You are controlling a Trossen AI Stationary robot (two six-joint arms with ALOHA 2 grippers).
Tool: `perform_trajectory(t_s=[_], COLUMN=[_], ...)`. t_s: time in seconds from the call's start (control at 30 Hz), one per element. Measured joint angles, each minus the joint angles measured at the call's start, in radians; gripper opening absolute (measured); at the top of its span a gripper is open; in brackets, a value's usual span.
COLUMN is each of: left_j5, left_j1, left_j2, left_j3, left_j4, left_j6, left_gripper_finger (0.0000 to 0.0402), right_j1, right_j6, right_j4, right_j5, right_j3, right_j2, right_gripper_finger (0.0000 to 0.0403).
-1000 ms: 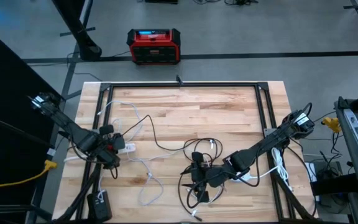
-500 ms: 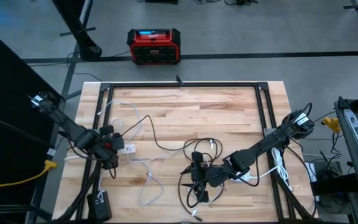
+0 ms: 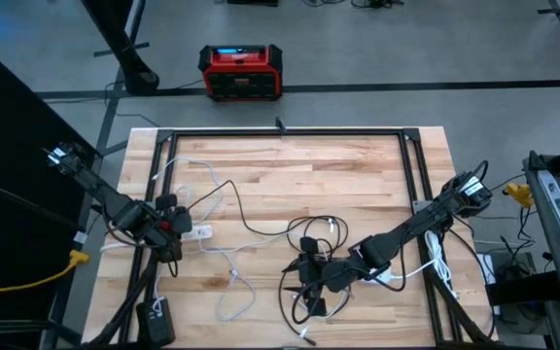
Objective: Insert USB
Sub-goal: Insert the black charger cable into the white charger adapter connected to the left white outlet extension
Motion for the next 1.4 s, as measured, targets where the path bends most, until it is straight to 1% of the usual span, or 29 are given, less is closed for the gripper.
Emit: perform_trajectory(t_s=[0.2,0.43,0.87,1.0,1.1,1.27,1.4], left_j5=[0.017,0.038,0.037,0.054,0.069,0.113,0.136], left_j1=[0.000,0.002,0.011,0.044,0.092,0.188,0.232], left_j2=[-0.003,0.003,0.050,0.066,0.081,0.114,0.129], left_j3=[0.004,0.030,0.038,0.061,0.090,0.095,0.098], left_j4=[-0.004,-0.045,-0.047,-0.054,-0.058,-0.048,-0.024], left_j6=[0.012,0.012,0.016,0.032,0.084,0.175,0.241], left_gripper_finger=[0.0011,0.0011,0.0011,0.0011,0.0011,0.0011,0.0011], right_j1=[0.000,0.000,0.000,-0.001,-0.002,-0.002,0.000], right_j6=[0.002,0.003,0.011,0.010,0.009,0.009,0.009], right_j4=[0.000,0.000,0.003,0.008,0.008,0.008,0.007], right_j5=[0.000,0.000,0.000,0.000,0.000,-0.001,-0.007], right_j3=[0.000,0.000,0.000,0.000,0.000,-0.001,-0.001], right_j2=[0.000,0.000,0.018,0.019,0.019,0.019,0.019], right_gripper_finger=[0.0185,0.0185,0.0185,0.0185,0.0185,0.0185,0.0185])
